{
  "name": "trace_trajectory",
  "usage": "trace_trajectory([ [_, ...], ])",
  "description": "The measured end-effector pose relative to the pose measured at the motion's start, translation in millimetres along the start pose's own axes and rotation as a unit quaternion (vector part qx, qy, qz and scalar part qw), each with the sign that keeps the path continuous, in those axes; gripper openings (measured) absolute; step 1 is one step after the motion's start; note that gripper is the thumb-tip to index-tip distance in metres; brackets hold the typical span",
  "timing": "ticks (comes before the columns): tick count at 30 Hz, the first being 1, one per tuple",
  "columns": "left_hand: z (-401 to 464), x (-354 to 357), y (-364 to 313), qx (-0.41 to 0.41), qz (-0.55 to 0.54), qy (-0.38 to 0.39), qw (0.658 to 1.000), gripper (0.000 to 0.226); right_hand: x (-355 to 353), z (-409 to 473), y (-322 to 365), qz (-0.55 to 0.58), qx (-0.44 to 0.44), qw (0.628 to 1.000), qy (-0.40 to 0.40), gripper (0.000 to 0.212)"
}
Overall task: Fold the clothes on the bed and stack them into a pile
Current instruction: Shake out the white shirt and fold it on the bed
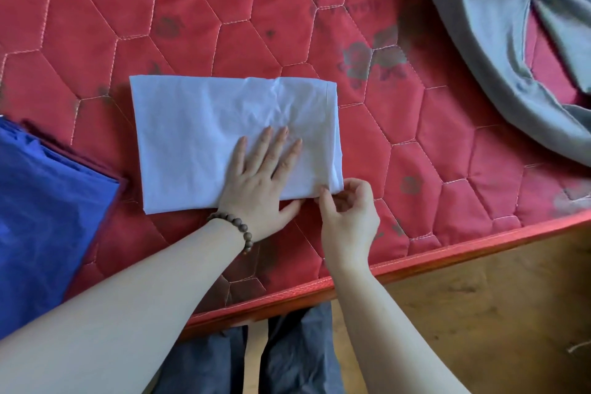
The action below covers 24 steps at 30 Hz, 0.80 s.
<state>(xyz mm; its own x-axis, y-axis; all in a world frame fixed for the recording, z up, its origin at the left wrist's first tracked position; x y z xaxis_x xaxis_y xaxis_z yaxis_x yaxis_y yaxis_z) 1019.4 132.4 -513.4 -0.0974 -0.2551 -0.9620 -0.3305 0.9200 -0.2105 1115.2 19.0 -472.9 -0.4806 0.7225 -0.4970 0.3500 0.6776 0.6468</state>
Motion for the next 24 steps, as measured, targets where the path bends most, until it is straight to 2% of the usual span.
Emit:
trace_trajectory([
  [6, 0, 2, 0, 0.0, 0.005, -0.003, 1.0, 0.092, -14, 6, -3, -0.094, -0.104, 0.99, 0.008, 0.01],
  [8, 0, 2, 0, 0.001, 0.007, 0.0, 1.0, 0.091, -18, 8, -1, -0.088, -0.093, 0.992, 0.019, 0.013],
  [10, 0, 2, 0, 0.0, 0.006, 0.0, 1.0, 0.09, -18, 7, 3, -0.032, -0.029, 0.997, 0.065, 0.015],
  [12, 0, 2, -1, -0.001, 0.007, 0.003, 1.0, 0.09, -15, 4, 8, 0.079, 0.08, 0.985, 0.133, 0.012],
  [14, 0, 3, 0, -0.002, 0.009, 0.008, 1.0, 0.092, -14, 4, 14, 0.189, 0.184, 0.944, 0.198, 0.011],
  [17, 0, 2, 0, 0.001, 0.013, 0.01, 1.0, 0.092, -17, 9, 20, 0.28, 0.285, 0.879, 0.259, 0.009],
  [21, -1, 3, 0, 0.003, 0.016, 0.006, 1.0, 0.091, -21, 19, 27, 0.33, 0.432, 0.795, 0.27, 0.009],
  [24, -1, 4, 0, 0.003, 0.016, 0.002, 1.0, 0.091, -20, 23, 32, 0.296, 0.474, 0.773, 0.299, 0.009],
])
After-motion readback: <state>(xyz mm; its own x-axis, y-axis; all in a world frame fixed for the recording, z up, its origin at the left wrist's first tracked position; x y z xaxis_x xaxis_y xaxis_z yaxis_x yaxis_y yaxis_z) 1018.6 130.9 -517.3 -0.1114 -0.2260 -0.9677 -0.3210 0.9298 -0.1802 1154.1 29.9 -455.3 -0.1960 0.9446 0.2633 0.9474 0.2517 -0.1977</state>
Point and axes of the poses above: each hand's wrist, its own z-axis towards the middle knuckle, its own x-axis out of the palm, y = z × x, the point moved 2 cm from there along z, towards the middle knuckle, and after that the axes turned 14 degrees about x, right-handed, at the moved point
